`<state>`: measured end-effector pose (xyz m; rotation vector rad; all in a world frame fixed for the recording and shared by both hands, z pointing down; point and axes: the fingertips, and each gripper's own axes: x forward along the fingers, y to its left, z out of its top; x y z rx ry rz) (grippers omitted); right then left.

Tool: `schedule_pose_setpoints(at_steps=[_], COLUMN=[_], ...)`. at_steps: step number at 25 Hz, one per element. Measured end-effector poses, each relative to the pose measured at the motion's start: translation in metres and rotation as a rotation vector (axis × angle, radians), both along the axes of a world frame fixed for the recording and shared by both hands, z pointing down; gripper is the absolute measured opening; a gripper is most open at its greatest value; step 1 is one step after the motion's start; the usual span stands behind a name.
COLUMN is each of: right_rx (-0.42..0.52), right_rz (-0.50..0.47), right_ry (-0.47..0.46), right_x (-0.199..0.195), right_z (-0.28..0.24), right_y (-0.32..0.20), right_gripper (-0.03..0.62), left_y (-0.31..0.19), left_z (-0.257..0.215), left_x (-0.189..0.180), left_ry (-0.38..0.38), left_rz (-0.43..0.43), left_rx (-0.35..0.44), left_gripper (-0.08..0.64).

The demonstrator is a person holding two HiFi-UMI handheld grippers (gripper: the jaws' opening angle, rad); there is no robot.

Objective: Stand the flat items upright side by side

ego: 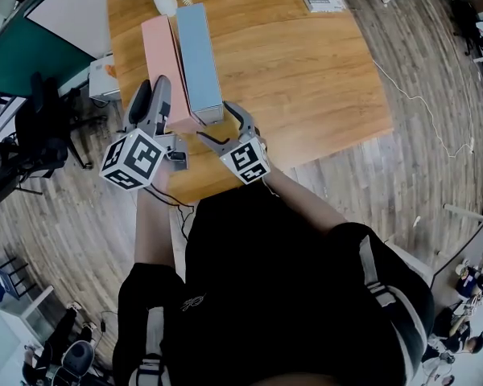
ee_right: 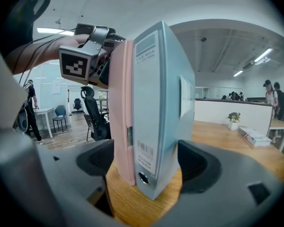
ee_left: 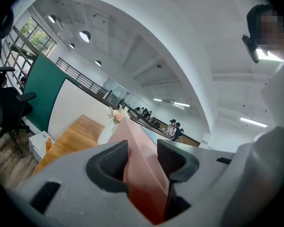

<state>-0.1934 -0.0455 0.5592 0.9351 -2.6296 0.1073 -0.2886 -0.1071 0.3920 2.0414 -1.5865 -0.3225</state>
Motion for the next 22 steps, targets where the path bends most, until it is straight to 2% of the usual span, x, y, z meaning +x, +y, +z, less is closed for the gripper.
schedule_pose_setpoints(at_steps=[6,14,17,22], right_rx=[-0.014,-0.009,-0.011,-0.02], right_rz=[-0.001,-0.011,-0.013,-0.009], right_ry=[-0.037,-0.034,-0.034,-0.033], right_x=[0.001,0.006,0.008,0.013], right_z=[0.001,-0.003,-0.004,-0.003], right_y=[0.007,0.013,0.018,0.024], right_gripper=[0.422,0.422,0.42,0.419], left_y=[0.004,0.021,0.032,0.055], left_z=[-0.002,-0.007,-0.005,0.008], left_x=[0.001,-0.006,-0.014,-0.035], left_ry=[0.003,-0.002,-0.03,-0.029], left_rz=[0.012,-0.01,-0.018,-0.056], left_rx=[0.012,0.031,0.028,0.003], left_gripper=[0.241,0.241,0.245,0.249])
